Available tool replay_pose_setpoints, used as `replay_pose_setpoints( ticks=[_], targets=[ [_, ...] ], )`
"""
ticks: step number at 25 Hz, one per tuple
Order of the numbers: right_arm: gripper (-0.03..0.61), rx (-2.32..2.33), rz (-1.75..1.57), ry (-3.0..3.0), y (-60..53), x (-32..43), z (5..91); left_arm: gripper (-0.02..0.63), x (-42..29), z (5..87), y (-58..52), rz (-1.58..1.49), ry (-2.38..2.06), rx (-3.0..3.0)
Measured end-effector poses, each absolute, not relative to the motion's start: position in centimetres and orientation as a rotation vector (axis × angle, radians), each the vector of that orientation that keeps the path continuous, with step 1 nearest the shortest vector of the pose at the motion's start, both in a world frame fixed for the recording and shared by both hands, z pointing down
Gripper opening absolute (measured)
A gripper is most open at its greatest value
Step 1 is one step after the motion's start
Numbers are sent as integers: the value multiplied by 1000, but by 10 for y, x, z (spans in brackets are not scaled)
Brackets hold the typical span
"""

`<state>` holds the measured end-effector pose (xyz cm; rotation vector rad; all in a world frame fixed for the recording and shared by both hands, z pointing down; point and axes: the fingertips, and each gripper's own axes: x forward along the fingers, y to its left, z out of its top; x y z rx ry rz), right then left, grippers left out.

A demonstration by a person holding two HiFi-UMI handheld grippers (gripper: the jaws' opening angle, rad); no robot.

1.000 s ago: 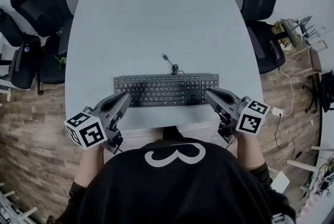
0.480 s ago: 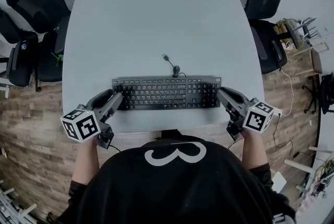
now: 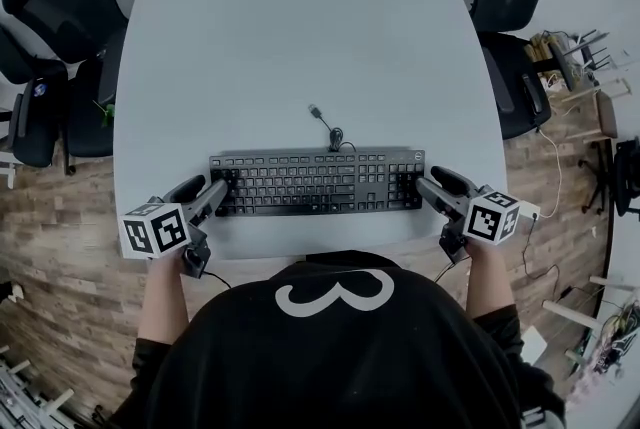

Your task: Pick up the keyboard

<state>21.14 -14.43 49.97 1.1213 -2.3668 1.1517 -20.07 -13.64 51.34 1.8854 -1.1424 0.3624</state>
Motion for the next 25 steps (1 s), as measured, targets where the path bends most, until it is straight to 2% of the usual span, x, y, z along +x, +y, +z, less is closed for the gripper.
replay_pose_setpoints(
  ticks=[8,25],
  targets=[
    [252,1060,1237,-2265,-143,211,537,253,-199,538,-138,396,-1112,1830],
    [249,1003,1291,-2213,-143,197,550,251,-192,557,-140,378,-1036,1777]
  ],
)
